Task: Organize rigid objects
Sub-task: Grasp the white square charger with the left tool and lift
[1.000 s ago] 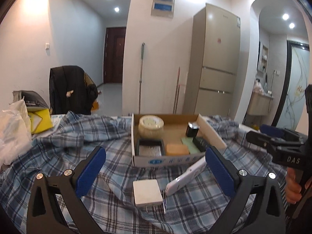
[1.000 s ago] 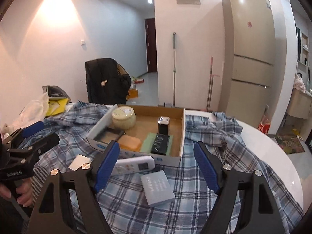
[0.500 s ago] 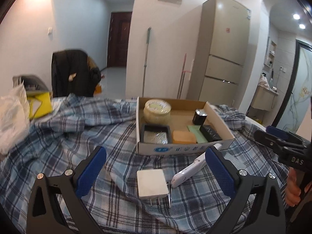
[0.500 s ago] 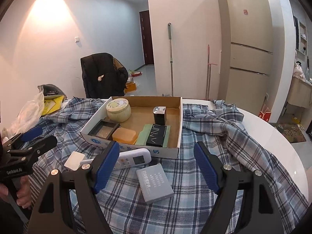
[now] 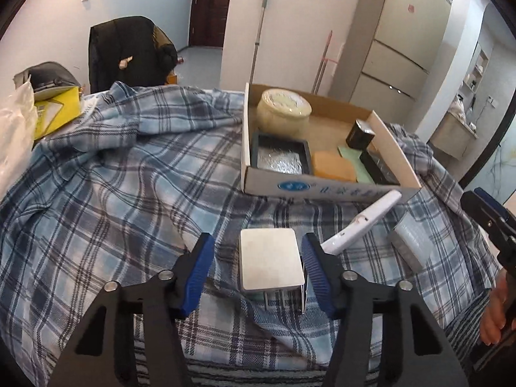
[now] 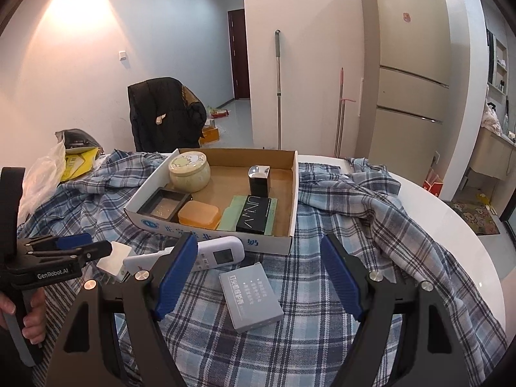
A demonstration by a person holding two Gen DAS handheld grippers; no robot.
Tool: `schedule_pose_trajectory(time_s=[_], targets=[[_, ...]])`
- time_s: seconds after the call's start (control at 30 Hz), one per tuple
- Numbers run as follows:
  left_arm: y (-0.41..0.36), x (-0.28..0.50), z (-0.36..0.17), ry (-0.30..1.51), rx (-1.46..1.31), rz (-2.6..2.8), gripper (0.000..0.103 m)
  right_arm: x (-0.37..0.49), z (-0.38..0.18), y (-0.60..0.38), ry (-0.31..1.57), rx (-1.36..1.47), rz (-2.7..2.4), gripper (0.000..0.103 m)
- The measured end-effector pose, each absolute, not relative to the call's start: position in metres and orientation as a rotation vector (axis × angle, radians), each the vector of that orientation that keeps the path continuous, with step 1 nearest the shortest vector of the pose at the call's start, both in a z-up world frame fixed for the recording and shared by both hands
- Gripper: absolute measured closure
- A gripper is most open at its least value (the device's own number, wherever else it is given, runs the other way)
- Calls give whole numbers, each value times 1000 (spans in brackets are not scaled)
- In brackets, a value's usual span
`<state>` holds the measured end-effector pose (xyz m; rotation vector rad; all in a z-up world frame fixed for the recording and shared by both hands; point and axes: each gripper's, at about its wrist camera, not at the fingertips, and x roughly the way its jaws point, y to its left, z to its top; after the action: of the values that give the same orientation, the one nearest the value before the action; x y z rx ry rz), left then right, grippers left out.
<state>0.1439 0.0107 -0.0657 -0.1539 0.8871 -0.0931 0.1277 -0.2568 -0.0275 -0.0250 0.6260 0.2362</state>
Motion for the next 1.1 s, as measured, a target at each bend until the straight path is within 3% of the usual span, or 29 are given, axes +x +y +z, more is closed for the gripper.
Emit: schedule_pose_trajectory(time_s=[0.07,0.17,0.63,0.8,1.07,1.1], targets=[[9,146,-70,908,-157,-125,45,128,-28,-257,632,-24,233,25],[7,149,-74,936,-160,-139,65,128,-28,-258,633,-24,232,25],[4,152,-76,937,-141,-137,64,126,-27,-257,634,-28,231,25],[4,152,-77,947,-150,-157,44,124,-24,-257,620,-29,231,25],[5,159,-89,1014,-160,-155,44,125,-26,-257,630,-40,220,25],[5,159,-90,1018,-158,-150,48,125,-26,-257,630,-39,220,25]])
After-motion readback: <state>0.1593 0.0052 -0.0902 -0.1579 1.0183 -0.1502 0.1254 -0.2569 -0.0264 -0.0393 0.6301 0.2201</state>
